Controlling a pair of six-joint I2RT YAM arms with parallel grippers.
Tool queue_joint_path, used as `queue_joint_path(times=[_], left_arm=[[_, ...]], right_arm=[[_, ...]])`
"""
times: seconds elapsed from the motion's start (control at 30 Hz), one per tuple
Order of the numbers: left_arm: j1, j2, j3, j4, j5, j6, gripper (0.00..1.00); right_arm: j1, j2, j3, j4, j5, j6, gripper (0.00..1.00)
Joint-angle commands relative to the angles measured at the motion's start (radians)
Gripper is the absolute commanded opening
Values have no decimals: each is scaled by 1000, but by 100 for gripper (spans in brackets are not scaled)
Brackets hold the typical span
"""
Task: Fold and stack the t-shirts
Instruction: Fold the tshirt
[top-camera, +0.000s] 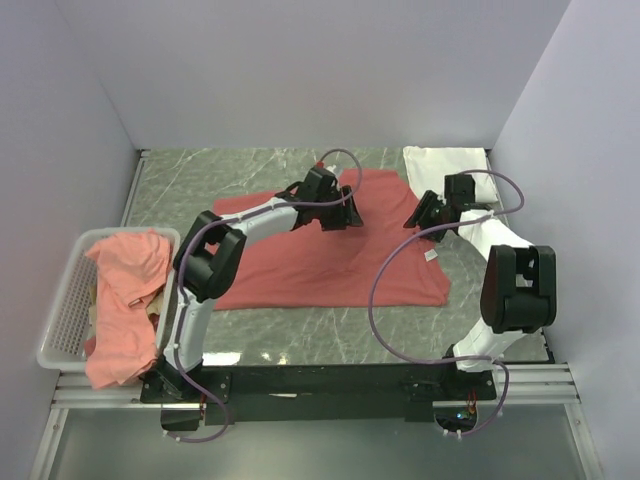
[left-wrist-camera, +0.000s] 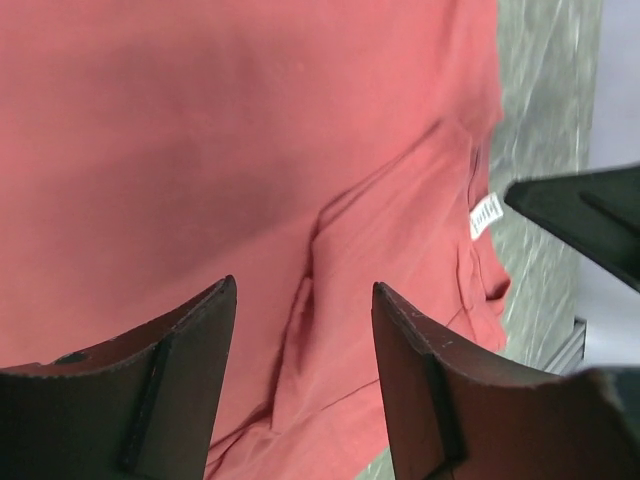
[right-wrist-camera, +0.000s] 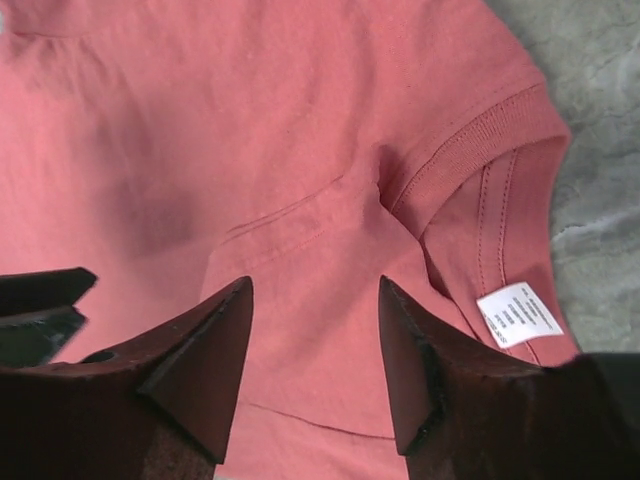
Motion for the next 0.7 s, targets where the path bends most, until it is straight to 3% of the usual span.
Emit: queue_joint_path(times=[0.0, 0.17, 0.67], left_arm=[[-16, 50, 70, 28, 79, 36, 61], [-43, 90, 96, 19, 94, 42, 61], [-89, 144, 131, 25, 136, 31, 56]], right_arm=[[8, 17, 48, 51, 27, -12, 58], [8, 59, 78, 54, 48, -17, 49], [13, 174, 107, 69, 62, -11, 34]])
